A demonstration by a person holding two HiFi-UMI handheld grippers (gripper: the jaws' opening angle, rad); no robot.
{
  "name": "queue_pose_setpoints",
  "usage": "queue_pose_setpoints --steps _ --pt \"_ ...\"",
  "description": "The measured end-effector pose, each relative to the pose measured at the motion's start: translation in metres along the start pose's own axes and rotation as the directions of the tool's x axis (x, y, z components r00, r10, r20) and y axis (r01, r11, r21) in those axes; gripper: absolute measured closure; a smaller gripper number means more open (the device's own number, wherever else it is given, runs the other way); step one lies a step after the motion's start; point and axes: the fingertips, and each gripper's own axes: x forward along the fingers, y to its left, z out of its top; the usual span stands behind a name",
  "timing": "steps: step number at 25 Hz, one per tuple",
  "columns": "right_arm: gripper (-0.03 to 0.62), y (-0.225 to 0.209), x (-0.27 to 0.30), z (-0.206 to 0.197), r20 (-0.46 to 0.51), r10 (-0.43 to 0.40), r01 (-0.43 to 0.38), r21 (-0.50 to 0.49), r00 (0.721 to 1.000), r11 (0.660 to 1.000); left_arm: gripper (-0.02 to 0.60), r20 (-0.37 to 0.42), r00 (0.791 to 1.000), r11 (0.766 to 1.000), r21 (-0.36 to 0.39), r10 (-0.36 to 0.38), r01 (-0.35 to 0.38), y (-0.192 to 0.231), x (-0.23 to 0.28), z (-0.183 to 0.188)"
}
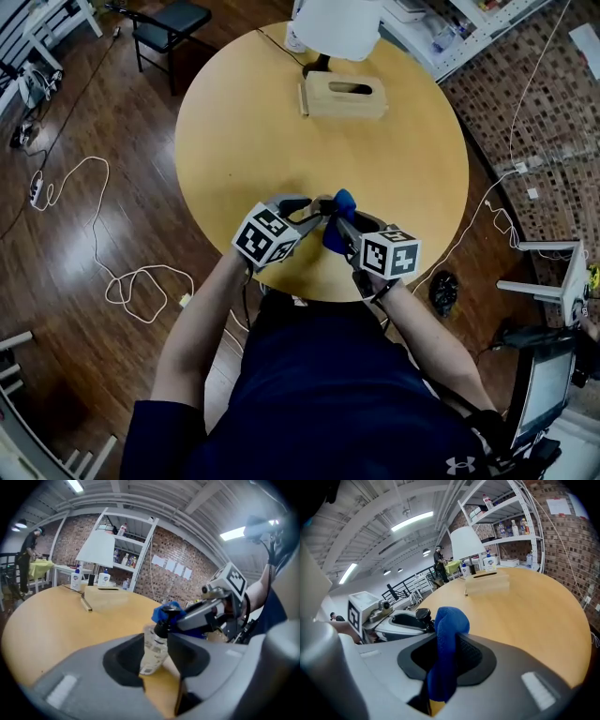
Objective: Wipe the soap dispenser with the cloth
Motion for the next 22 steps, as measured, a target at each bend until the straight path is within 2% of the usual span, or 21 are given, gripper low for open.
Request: queue_pose_setpoints --steps 5,8,12,14,18,20,22 --pt "0.499 -0.019 0.011 0.021 0.026 -0.035 0.035 0.012 0.999 0.999 0.422 -0.003 1.0 1.0 0.011 0.014 -0.014 -0.015 0.001 -0.007" --pt "0.499 -0.023 0.012 0.028 0.038 -0.03 0.029 0.03 0.999 0.999 0.422 -0.003 1.0 1.0 0.022 0.021 -0.021 -0.023 0.0 -0.01" --pt "0.499 -0.014 -0.002 0.016 0.027 -0.023 0.022 0.036 0.999 0.999 0.423 0.095 0.992 0.996 -0.031 0.084 -0.081 -0.007 -0.012 0.01" --pt "0.499 -0.005 -0.009 0.004 0.013 -0.016 0.016 0.012 1.0 1.0 0.423 0.111 0.99 0.995 -0.041 0.09 -0.086 0.005 -0.014 0.019" --pt "0.499 0.0 -0.006 -0.007 0.004 -0.011 0.011 0.017 1.0 1.0 0.423 0.019 1.0 1.0 0.0 0.016 -0.016 0.004 0.001 0.005" --pt "0.499 -0.005 -0.002 -0.002 0.008 -0.022 0.022 0.018 1.0 1.0 0.445 0.005 1.0 1.0 0.009 0.001 -0.001 -0.001 0.005 0.001" --pt "0.499 -0.013 0.001 0.006 0.017 -0.04 0.04 0.014 0.999 0.999 0.434 0.007 1.0 1.0 0.013 0.004 -0.004 -0.007 0.005 0.0"
